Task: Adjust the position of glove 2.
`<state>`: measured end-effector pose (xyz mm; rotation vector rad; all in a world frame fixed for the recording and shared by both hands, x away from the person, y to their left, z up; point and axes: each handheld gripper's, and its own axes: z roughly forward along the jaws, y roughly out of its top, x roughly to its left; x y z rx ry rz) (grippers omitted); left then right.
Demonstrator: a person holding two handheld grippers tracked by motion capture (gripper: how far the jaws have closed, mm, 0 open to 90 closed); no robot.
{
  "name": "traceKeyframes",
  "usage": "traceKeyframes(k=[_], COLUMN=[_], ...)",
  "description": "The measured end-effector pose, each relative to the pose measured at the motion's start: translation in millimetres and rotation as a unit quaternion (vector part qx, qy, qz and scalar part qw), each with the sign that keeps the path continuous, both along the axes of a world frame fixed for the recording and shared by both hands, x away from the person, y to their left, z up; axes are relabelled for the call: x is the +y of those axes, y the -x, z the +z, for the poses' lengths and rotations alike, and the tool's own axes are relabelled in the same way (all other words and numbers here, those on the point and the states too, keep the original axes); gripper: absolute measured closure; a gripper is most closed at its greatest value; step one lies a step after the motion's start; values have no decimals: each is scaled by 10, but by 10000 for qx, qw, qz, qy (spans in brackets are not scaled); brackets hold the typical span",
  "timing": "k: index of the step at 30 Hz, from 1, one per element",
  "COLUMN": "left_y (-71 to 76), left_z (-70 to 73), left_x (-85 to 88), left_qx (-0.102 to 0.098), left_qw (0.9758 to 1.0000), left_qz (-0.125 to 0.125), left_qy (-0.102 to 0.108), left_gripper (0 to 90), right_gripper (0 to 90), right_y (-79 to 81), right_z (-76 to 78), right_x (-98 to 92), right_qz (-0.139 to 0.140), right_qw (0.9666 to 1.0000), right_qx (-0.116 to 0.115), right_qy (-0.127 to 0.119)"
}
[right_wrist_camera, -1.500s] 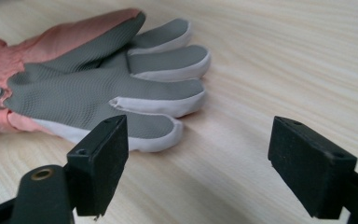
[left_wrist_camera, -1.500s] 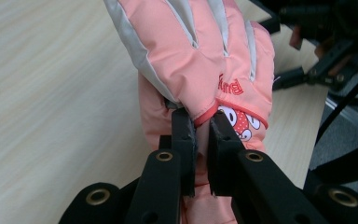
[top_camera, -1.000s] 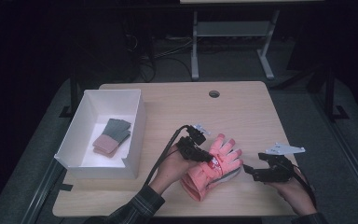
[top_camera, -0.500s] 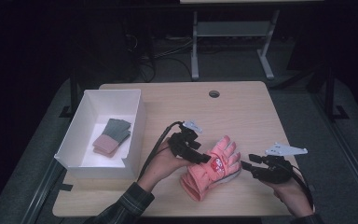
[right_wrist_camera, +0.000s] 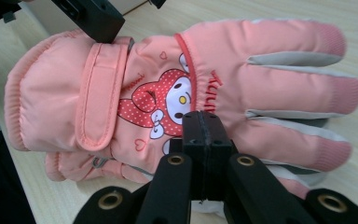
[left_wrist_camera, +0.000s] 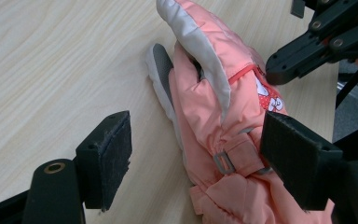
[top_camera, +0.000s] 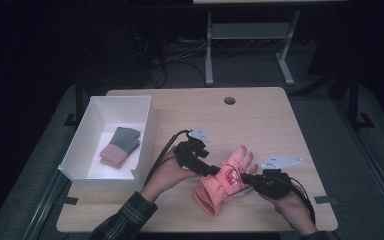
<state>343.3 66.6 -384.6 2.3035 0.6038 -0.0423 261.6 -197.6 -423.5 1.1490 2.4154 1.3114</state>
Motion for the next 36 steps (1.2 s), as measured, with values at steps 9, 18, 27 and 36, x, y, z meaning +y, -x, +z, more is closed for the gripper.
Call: traceKeyframes(k=[9, 18, 27, 36], left_y=[84, 104, -26, -3], left_z=[-122, -111, -234, -487], left_x=[44, 173, -41, -5], left_qx=[177, 230, 284, 562], left_qw=[9998, 9995, 9994, 9980], left_qz=[46, 173, 166, 279], left_qy=[-65, 135, 83, -67], left_gripper=[246, 238, 206, 191], right_gripper=[900, 900, 900, 900], right_y=[-104, -249, -262, -259], right_z=[-200, -280, -283, -289], right_x=[156, 352, 469, 482], right_qz=[200, 584, 646, 650], right_qw=[9989, 9968, 9959, 9953], right_qx=[179, 139, 55, 62], right_qy=[382, 522, 635, 709])
